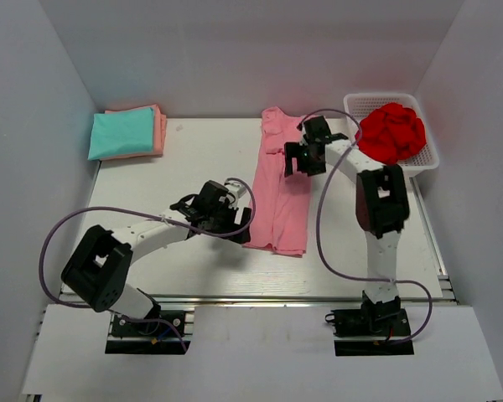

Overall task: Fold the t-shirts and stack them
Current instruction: Grab the bottom of the folded rectangular tshirt with both arms

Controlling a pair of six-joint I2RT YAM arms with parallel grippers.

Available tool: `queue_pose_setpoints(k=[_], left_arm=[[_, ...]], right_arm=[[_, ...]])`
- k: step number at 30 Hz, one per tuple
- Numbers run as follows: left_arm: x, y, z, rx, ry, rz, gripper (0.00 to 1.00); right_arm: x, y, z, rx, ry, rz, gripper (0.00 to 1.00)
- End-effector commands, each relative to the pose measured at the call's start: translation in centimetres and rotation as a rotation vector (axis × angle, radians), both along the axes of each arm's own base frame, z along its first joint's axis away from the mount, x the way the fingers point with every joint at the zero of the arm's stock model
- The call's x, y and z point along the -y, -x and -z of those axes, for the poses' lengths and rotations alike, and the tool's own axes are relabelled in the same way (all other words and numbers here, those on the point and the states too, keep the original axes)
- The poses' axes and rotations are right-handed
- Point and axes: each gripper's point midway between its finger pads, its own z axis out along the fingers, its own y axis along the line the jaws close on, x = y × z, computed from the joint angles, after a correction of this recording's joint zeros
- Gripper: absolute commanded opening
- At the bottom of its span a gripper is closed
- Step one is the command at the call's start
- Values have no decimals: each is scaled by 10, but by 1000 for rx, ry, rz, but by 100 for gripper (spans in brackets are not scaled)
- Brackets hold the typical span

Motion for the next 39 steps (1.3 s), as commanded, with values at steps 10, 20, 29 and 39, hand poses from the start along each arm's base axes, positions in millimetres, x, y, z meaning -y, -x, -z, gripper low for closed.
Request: queue_pose_setpoints(k=[10, 20, 29, 39], left_arm=[[23, -9, 24, -18, 12, 85, 78], [41, 5, 43, -94, 95, 173, 36], [41, 13, 40, -127, 118, 162, 0], [50, 40, -11, -94, 275, 291, 0]], right_arm=[[3, 191, -28, -69, -251, -23, 90], [-3, 280, 12, -317, -329, -83, 79], [4, 298, 19, -372, -288, -43, 43], [-2, 298, -23, -207, -355, -142, 0]])
